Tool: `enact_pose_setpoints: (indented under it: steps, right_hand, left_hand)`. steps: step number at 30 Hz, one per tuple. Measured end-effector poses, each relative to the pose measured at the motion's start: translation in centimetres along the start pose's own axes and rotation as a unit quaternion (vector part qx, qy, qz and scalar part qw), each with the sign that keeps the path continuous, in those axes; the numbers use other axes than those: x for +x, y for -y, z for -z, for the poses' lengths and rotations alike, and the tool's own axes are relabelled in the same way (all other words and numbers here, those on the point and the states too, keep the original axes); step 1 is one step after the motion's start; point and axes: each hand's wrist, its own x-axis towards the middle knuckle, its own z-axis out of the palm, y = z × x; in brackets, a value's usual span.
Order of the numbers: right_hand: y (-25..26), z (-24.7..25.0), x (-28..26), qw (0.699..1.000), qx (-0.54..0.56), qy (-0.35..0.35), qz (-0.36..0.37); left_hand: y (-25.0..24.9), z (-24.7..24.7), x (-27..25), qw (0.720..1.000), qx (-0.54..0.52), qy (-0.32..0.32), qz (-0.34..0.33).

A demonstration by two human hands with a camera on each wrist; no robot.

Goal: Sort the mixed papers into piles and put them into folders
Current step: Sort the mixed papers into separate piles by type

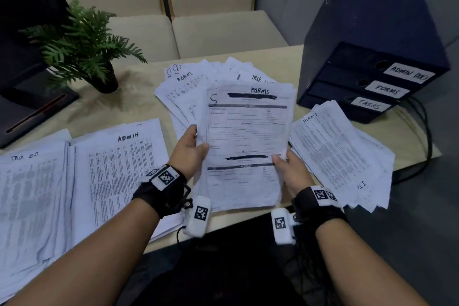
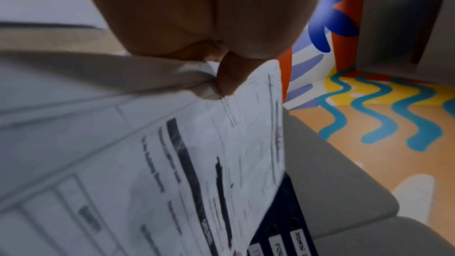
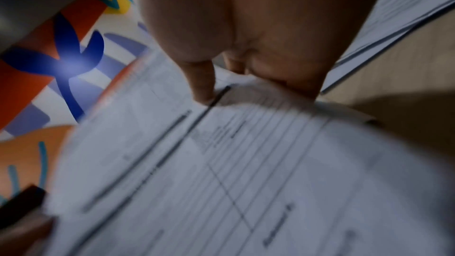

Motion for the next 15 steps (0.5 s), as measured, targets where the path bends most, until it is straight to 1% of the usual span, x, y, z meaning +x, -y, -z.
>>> enact_pose_setpoints:
  steps: [2,3,5,7,9,11,13,15]
  right_hand:
    - [0.3,0.9,-0.3,1.0,-0.005,-0.005,0.007]
    - [0.4,1.9,-0.2,0.999,-0.027,-0.014,0.014]
    - [0.7,4.6,0.2,0.996,-0.085,-0.029,0.026]
    - [0.8,7.8,1.0,0.99,-0.134,-0.035,0.033]
    - [0.8,11.8,2.5,0.983,-0.177,-0.043,0.037]
    - [0.7,15.4,4.2,0.975,-0.213,-0.051,0.04]
    - [0.7,19.0,6.1,0.967,-0.246,-0.058,0.038]
    - [0.3,21.6,8.2,0.959,-0.278,-0.057,0.021]
  left_hand:
    - [0.4,-1.2,0.3,0.999,0.027,-0.016,0.015]
    - [0.8,-2.3,0.5,0.998,0.059,-0.008,0.027]
    - [1.1,-5.0,0.7,0.989,0.13,0.036,0.058]
    - [1.6,-8.1,1.1,0.978,0.179,0.092,0.06]
    - [1.9,-11.8,1.8,0.971,0.194,0.123,0.059]
    - [2.4,-15.0,2.8,0.965,0.215,0.131,0.069]
    - [2.8,-18.7,4.0,0.958,0.237,0.135,0.093]
    - [3.2,-21.7,5.2,0.949,0.249,0.143,0.13]
